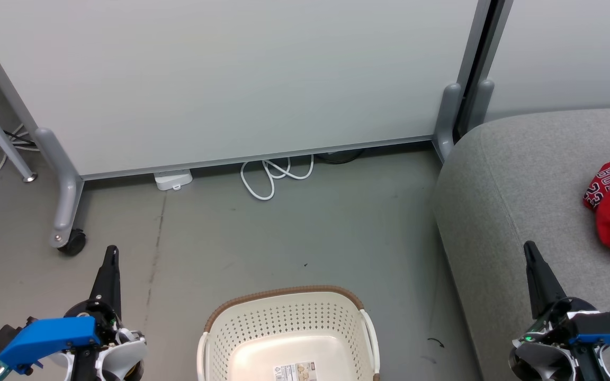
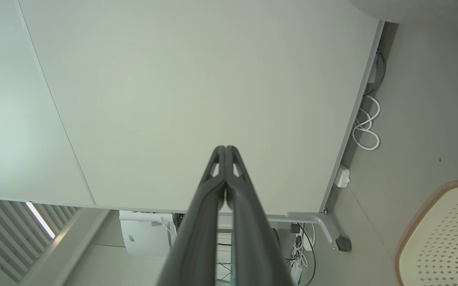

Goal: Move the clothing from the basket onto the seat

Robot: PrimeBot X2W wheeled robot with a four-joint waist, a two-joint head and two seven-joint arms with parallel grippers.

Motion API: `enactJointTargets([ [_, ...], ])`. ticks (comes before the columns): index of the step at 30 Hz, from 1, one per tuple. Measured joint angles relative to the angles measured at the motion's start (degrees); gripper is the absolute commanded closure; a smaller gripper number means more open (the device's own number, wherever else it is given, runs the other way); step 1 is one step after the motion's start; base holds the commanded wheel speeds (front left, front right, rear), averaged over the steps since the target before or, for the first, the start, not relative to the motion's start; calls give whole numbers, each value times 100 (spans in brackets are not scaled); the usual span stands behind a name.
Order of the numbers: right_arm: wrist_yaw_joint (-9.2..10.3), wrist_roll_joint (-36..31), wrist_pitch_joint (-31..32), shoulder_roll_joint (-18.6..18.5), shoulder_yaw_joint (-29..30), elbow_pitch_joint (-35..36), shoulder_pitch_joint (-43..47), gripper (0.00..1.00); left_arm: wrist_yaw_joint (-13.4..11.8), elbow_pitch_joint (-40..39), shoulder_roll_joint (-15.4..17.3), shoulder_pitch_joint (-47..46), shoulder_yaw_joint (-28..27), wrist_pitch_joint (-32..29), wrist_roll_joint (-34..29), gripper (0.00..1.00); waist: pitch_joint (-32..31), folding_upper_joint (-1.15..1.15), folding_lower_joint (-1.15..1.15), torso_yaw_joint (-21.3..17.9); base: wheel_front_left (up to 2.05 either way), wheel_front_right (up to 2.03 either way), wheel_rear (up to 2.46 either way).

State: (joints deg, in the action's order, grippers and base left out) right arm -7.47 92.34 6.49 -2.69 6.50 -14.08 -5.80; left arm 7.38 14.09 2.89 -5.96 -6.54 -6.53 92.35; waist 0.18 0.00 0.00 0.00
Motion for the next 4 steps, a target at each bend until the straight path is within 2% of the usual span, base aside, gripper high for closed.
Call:
enactJointTargets([
  [4,0,0,0,0,0,0,-1,100,0,0,0,0,0,0,0,100,0,0,0,0,0,0,0],
])
